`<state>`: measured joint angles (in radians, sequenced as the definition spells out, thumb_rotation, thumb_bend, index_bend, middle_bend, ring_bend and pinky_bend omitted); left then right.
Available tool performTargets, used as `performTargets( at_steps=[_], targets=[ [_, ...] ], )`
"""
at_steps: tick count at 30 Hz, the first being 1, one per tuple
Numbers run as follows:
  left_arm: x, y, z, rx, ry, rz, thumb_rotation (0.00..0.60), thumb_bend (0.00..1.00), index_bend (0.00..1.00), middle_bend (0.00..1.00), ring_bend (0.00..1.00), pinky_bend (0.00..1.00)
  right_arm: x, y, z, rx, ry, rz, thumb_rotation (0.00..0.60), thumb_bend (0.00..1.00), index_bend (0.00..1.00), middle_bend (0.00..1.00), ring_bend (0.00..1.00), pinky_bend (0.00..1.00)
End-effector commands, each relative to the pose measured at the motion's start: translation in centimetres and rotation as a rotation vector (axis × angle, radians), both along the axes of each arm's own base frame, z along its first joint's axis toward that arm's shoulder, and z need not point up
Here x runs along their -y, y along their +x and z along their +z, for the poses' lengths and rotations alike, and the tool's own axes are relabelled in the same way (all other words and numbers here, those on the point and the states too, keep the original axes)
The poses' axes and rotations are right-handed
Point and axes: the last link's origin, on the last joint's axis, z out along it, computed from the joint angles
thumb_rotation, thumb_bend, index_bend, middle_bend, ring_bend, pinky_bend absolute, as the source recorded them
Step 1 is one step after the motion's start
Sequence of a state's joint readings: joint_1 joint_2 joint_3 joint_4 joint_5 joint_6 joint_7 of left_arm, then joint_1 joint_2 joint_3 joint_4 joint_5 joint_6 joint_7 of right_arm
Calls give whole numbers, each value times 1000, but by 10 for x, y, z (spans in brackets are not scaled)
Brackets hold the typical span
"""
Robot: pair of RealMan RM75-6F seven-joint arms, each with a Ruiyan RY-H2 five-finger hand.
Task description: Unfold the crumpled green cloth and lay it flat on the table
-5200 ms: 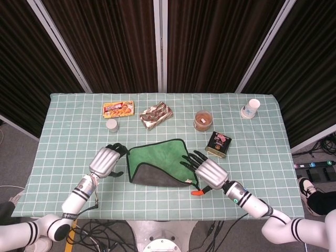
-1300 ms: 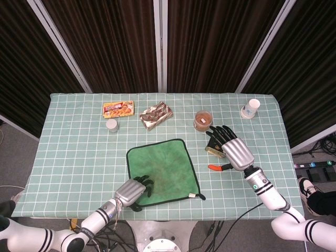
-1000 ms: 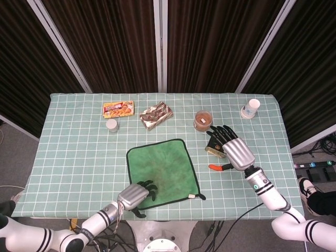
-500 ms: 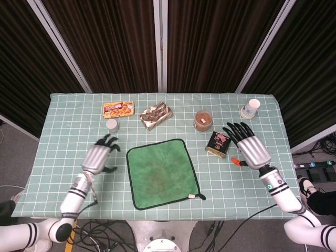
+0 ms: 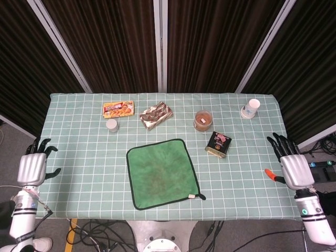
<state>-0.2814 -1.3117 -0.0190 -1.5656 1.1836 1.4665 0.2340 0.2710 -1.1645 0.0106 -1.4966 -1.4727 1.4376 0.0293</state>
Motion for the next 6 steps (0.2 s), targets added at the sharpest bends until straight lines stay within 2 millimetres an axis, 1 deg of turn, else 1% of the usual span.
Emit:
performTargets(
  at_steps=[1, 4, 6],
  targets=[
    [32, 3, 4, 20, 22, -8, 600, 93, 333, 160, 45, 158, -25, -8, 11, 22, -32, -37, 600, 77, 0, 0, 0, 0],
    [47, 8, 4, 32, 41, -22, 600, 93, 331, 160, 45, 157, -39, -12, 18, 28, -66, -65, 600, 76, 0, 0, 0, 0],
    [53, 11, 4, 37, 42, -21, 600, 93, 330, 160, 45, 158, -45, -14, 20, 39, -73, -83, 600, 76, 0, 0, 0, 0]
  ],
)
